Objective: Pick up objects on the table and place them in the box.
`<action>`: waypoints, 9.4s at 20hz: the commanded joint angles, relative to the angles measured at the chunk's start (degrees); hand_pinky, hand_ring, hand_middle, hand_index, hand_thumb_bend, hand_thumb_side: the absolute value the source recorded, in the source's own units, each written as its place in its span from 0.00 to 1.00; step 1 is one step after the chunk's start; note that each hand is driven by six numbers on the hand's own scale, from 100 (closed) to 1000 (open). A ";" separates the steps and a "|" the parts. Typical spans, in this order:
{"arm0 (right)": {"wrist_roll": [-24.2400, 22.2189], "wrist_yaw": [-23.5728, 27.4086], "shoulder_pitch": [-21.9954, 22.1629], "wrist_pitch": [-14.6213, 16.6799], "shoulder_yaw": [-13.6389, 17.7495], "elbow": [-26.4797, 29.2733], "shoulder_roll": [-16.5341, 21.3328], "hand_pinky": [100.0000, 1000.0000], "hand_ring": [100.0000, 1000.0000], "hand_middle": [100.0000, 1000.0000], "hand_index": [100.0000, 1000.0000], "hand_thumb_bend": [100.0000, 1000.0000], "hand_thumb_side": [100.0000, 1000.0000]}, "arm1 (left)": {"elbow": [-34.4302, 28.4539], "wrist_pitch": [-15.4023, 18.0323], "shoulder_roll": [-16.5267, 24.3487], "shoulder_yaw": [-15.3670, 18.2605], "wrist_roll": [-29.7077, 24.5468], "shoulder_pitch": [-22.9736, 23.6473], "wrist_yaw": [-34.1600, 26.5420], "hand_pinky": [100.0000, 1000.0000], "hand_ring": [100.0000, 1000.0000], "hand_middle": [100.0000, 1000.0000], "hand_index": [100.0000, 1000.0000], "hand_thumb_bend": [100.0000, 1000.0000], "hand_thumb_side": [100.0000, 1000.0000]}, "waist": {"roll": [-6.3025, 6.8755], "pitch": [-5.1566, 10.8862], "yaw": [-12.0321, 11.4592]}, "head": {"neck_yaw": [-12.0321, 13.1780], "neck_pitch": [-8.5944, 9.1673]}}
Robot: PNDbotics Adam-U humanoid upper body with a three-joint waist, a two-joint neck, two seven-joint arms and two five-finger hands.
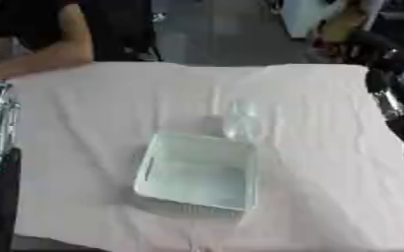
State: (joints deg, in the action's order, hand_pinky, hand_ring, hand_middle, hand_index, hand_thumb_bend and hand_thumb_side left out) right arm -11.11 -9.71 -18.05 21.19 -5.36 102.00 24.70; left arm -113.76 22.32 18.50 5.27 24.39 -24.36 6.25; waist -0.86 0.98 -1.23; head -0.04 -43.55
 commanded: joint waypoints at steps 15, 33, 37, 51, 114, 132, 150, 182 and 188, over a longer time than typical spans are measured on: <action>0.40 -0.51 -0.89 0.00 0.78 0.68 0.94 0.81 0.96 0.92 0.95 0.00 0.82 | -0.83 0.14 0.93 0.01 -0.26 -1.23 -0.37 0.53 0.59 0.65 0.77 0.17 0.62 | -0.02 0.53 0.03 | -0.22 1.17; -3.09 -7.22 -14.38 -1.31 -1.53 -8.59 9.98 0.81 0.94 0.93 0.95 0.00 0.67 | -0.83 -0.18 1.02 -0.49 -1.29 -1.49 -0.88 0.53 0.58 0.64 0.77 0.17 0.62 | -0.31 1.01 -2.29 | 2.78 2.05; -5.59 -9.64 -18.47 -0.20 -3.05 -17.08 7.77 0.81 0.93 0.92 0.94 0.00 0.66 | -0.83 -0.19 0.92 -0.64 -1.47 -1.57 -1.07 0.53 0.58 0.64 0.77 0.16 0.63 | -0.11 0.79 -2.69 | 2.12 2.03; -8.93 -20.34 -25.45 5.45 -2.94 -40.79 0.03 0.81 0.92 0.90 0.92 0.07 0.69 | -0.83 -0.30 0.36 -1.31 -2.45 -1.89 -1.46 0.53 0.58 0.64 0.77 0.14 0.64 | 0.21 0.33 -3.64 | 0.25 2.22; -20.40 -37.33 -31.89 9.90 -3.20 -57.18 -10.95 0.76 0.92 0.91 0.94 0.52 0.70 | -0.83 0.67 -1.18 -2.42 -4.00 -4.51 -1.39 0.53 0.57 0.63 0.76 0.15 0.62 | 0.28 -1.54 -5.13 | 0.43 4.29; -17.35 -34.25 -30.27 9.94 -2.17 -60.61 -9.67 0.67 0.86 0.87 0.92 0.41 0.69 | -0.83 0.55 -1.13 -2.57 -4.10 -4.51 -1.16 0.53 0.57 0.63 0.76 0.15 0.62 | 0.21 -1.47 -5.09 | 0.52 4.50; -25.00 -24.57 -29.43 4.90 -5.62 -42.80 -4.90 0.71 0.91 0.91 0.96 0.35 0.75 | -0.83 0.17 -0.56 -2.67 -4.23 -4.07 -1.13 0.53 0.57 0.63 0.76 0.14 0.62 | 0.08 -1.07 -4.75 | 1.10 4.58; -21.47 -28.48 -27.92 4.78 -2.83 -48.80 -2.17 0.70 0.90 0.91 0.95 0.36 0.68 | -0.83 0.03 -0.38 -2.69 -4.12 -4.09 -0.94 0.53 0.57 0.63 0.76 0.13 0.63 | 0.13 -1.14 -4.53 | 1.44 4.90; -21.48 -28.53 -28.02 4.83 -2.80 -48.86 -2.17 0.70 0.90 0.91 0.95 0.36 0.68 | -0.83 0.02 -0.40 -2.72 -4.13 -4.05 -0.95 0.53 0.57 0.63 0.76 0.14 0.63 | 0.12 -1.07 -4.55 | 1.48 4.98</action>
State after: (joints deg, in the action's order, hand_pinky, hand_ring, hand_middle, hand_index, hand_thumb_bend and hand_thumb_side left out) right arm -32.86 -38.07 -45.19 26.08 -8.64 52.60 21.16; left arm -113.77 22.43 17.00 2.47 20.23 -27.80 5.01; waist -0.84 -0.90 -5.81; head 1.08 -39.51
